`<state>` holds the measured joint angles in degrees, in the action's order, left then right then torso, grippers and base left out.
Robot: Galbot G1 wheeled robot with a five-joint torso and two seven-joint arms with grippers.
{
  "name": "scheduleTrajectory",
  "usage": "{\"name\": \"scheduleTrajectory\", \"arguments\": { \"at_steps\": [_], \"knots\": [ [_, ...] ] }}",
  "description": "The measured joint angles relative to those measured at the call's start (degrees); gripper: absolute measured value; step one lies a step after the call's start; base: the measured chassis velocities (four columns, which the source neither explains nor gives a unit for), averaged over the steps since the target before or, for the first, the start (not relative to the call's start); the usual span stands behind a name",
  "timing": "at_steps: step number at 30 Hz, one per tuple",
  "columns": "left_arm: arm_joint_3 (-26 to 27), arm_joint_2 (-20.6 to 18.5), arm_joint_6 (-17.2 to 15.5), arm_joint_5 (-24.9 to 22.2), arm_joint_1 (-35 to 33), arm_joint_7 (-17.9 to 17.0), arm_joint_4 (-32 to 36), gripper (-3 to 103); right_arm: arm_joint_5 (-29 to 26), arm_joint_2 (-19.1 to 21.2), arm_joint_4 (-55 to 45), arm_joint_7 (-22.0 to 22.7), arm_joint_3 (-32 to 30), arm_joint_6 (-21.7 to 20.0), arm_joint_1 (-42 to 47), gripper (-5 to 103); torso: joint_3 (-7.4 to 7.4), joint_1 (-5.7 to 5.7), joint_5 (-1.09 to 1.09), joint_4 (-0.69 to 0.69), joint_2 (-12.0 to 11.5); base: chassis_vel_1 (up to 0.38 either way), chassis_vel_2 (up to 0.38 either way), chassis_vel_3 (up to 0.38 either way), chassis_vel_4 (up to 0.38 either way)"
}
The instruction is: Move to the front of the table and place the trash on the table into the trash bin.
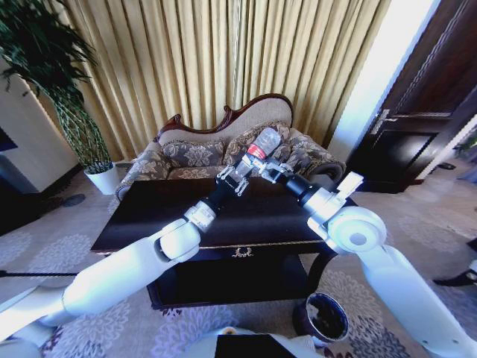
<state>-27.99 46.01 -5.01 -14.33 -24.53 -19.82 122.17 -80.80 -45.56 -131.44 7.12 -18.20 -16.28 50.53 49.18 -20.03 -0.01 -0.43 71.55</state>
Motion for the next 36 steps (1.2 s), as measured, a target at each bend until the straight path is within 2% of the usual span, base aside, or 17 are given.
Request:
{"name": "scheduleTrajectory", "arguments": {
  "at_steps": [13, 14, 18, 19, 21, 25, 27, 31, 33, 35, 36],
  "knots": [
    [-5.1, 0.2, 0.0, 0.0, 1.5, 0.2, 1.9, 31, 0.0, 0.1, -0.4, -0.1, -1.0, -0.1, 0.6, 100, 0.0, 0.0, 0.01, 0.0, 0.0, 0.0, 0.0, 0.0, 0.0],
    [-5.2, 0.2, -0.2, 0.0, 1.3, 0.2, 2.0, 31, 0.0, 0.1, -0.5, -0.1, -1.2, -0.1, 0.8, 103, 0.0, 0.0, 0.01, 0.0, 0.0, 0.0, 0.0, 0.0, 0.0],
    [-5.2, 0.2, -0.6, 0.0, 1.0, 0.2, 2.2, 31, 0.1, 0.0, -0.6, -0.1, -1.7, -0.1, 1.3, 97, 0.0, 0.0, 0.01, 0.0, 0.0, 0.0, 0.0, 0.0, 0.0],
    [-5.2, 0.2, -0.7, 0.0, 0.9, 0.2, 2.2, 31, 0.3, 0.0, -0.7, -0.1, -1.9, -0.1, 1.4, 91, 0.0, 0.0, 0.01, 0.0, 0.0, 0.0, 0.0, 0.0, 0.0],
    [-5.1, 0.2, -0.8, 0.0, 0.9, 0.2, 2.3, 31, 0.3, -0.1, -0.7, -0.1, -1.9, -0.1, 1.5, 91, 0.0, 0.0, 0.01, 0.0, 0.0, 0.0, 0.0, 0.0, 0.0],
    [-4.9, -0.2, -1.0, -0.2, 0.7, 0.2, 2.7, 31, 0.5, -0.1, -1.0, -0.1, -2.0, 0.0, 1.7, 78, 0.0, 0.0, 0.01, 0.0, 0.0, 0.0, 0.0, 0.0, 0.0],
    [-4.8, -0.2, -1.0, -0.3, 0.6, 0.2, 2.7, 31, 0.7, -0.1, -1.0, -0.1, -2.1, 0.0, 1.9, 78, 0.0, 0.0, 0.01, 0.0, 0.0, 0.0, 0.0, 0.0, 0.0],
    [-5.0, -0.3, -1.0, -0.7, 0.2, 0.3, 3.1, 31, 2.1, 0.1, -1.0, -0.3, -2.9, 0.1, 3.3, 65, 0.0, 0.0, 0.01, 0.0, 0.0, 0.0, 0.0, 0.0, 0.0],
    [-5.0, -0.3, -1.1, -0.8, 0.2, 0.3, 3.2, 31, 2.1, 0.2, -1.0, -0.3, -3.1, 0.1, 3.5, 65, 0.0, 0.0, 0.01, 0.0, 0.0, 0.0, 0.0, 0.0, 0.0],
    [-5.3, 0.0, -1.1, -0.9, 0.2, 0.5, 3.0, 31, 2.2, 0.4, -1.1, -0.4, -3.8, 0.1, 4.2, 57, 0.0, 0.0, 0.01, 0.0, 0.0, 0.0, 0.0, 0.0, 0.0],
    [-5.3, 0.0, -1.1, -0.9, 0.2, 0.5, 3.0, 31, 2.2, 0.4, -1.1, -0.4, -3.8, 0.1, 4.2, 57, 0.0, 0.0, 0.01, 0.0, 0.0, 0.0, 0.0, 0.0, 0.0]
  ]
}}
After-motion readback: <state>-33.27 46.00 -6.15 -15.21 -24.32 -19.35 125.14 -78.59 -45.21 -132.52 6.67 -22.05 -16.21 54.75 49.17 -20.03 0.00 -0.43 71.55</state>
